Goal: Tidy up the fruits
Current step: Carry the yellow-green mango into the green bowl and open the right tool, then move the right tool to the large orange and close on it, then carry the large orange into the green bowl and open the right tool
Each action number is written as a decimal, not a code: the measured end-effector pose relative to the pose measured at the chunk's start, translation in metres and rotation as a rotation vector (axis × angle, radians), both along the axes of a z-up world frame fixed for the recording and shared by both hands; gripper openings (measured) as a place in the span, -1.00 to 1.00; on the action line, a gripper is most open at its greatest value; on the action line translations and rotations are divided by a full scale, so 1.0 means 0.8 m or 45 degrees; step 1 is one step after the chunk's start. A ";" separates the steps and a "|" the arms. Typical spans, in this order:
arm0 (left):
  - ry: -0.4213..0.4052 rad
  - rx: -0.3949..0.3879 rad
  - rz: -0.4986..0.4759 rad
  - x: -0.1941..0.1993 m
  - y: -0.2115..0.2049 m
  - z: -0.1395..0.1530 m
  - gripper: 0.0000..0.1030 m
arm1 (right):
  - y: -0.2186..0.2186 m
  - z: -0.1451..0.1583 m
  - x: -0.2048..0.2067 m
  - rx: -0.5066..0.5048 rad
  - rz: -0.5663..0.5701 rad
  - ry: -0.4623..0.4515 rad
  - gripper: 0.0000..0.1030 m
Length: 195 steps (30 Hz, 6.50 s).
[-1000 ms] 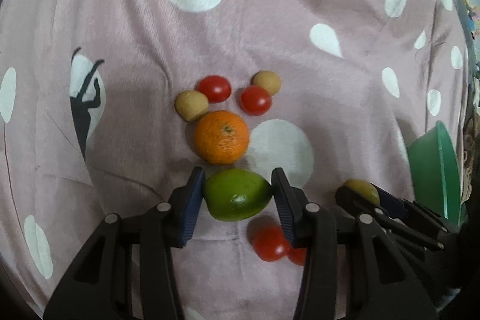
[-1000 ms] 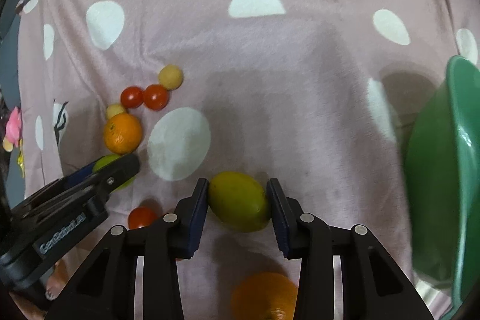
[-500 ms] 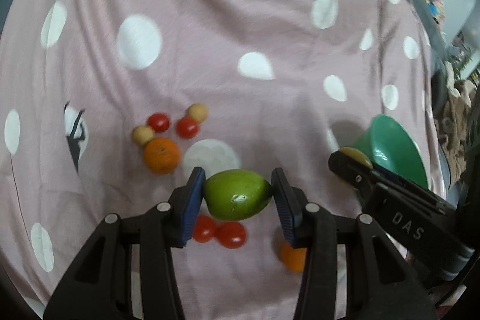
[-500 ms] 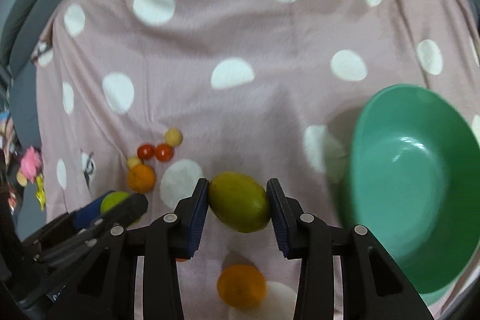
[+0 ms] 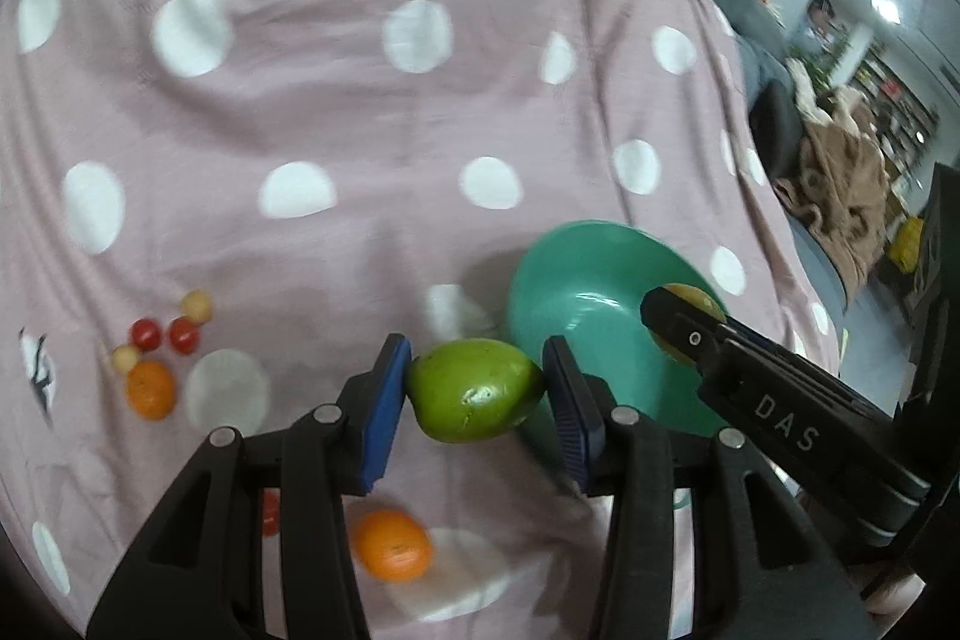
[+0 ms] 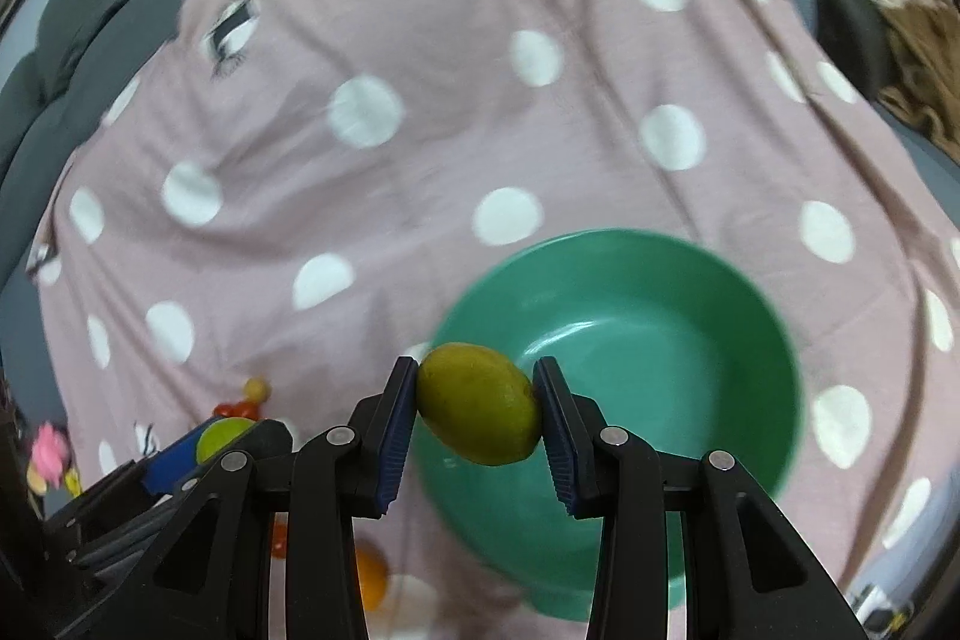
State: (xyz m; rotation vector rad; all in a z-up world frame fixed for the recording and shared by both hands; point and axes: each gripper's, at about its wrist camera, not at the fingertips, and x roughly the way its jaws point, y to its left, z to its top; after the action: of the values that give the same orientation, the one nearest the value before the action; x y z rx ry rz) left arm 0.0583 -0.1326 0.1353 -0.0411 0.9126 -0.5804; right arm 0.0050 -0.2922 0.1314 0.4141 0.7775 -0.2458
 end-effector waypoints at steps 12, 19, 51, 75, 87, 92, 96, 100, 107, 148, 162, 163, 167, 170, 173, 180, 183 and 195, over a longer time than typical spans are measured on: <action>0.086 -0.001 -0.140 0.004 -0.076 -0.027 -0.12 | -0.066 -0.021 -0.019 0.031 -0.202 0.069 -0.21; 0.144 0.004 -0.143 0.011 -0.089 -0.044 -0.12 | -0.080 -0.036 -0.015 0.050 -0.225 0.118 -0.21; 0.155 -0.033 -0.130 0.014 -0.078 -0.048 0.14 | -0.091 -0.062 -0.009 0.141 -0.182 0.177 -0.20; 0.057 0.091 0.447 0.014 0.202 -0.034 0.30 | 0.047 -0.013 0.012 0.166 0.340 0.028 0.03; 0.202 0.121 0.486 0.062 0.230 -0.099 0.14 | 0.145 -0.094 0.016 0.080 0.581 0.336 0.03; 0.244 0.075 0.477 0.073 0.232 -0.109 0.08 | 0.163 -0.112 0.011 0.056 0.622 0.409 0.02; 0.297 0.061 0.483 0.085 0.230 -0.115 0.06 | 0.172 -0.129 0.010 -0.013 0.642 0.482 -0.05; 0.340 0.060 0.478 0.098 0.223 -0.126 0.05 | 0.176 -0.129 0.012 -0.046 0.645 0.471 -0.10; 0.368 0.077 0.521 0.112 0.224 -0.145 -0.07 | 0.169 -0.116 0.037 0.021 0.580 0.448 -0.11; 0.148 -0.011 0.414 0.010 0.183 -0.047 -0.22 | 0.137 -0.064 0.068 0.109 0.428 0.255 -0.11; 0.043 -0.035 0.349 -0.016 0.127 -0.018 -0.22 | 0.089 -0.025 0.033 0.067 0.312 0.088 -0.11; 0.047 -0.050 0.332 -0.017 0.120 -0.016 -0.22 | 0.085 -0.022 0.031 0.073 0.309 0.079 -0.11; 0.030 -0.067 0.276 -0.019 0.095 -0.009 -0.22 | 0.067 -0.015 0.021 0.076 0.266 0.041 -0.10; 0.014 -0.079 0.231 -0.020 0.076 -0.005 -0.22 | 0.054 -0.007 0.014 0.051 0.211 0.021 -0.10; 0.004 -0.083 0.201 -0.020 0.059 -0.004 -0.22 | 0.036 -0.002 0.005 0.031 0.140 0.005 -0.10; 0.011 -0.071 0.108 -0.018 0.009 -0.015 -0.22 | -0.013 -0.005 -0.012 -0.003 -0.041 0.021 -0.10; 0.008 -0.056 0.075 -0.017 -0.009 -0.017 -0.22 | -0.033 -0.014 -0.017 0.036 -0.079 0.032 -0.10; 0.024 0.005 -0.020 -0.014 -0.059 -0.036 -0.22 | -0.075 -0.036 -0.026 0.108 -0.186 0.090 -0.10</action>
State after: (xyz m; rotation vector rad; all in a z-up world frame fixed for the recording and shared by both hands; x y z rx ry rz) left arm 0.0469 -0.1800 0.1067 -0.0359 0.9329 -0.5936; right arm -0.0160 -0.3524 0.1022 0.5456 0.8301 -0.3662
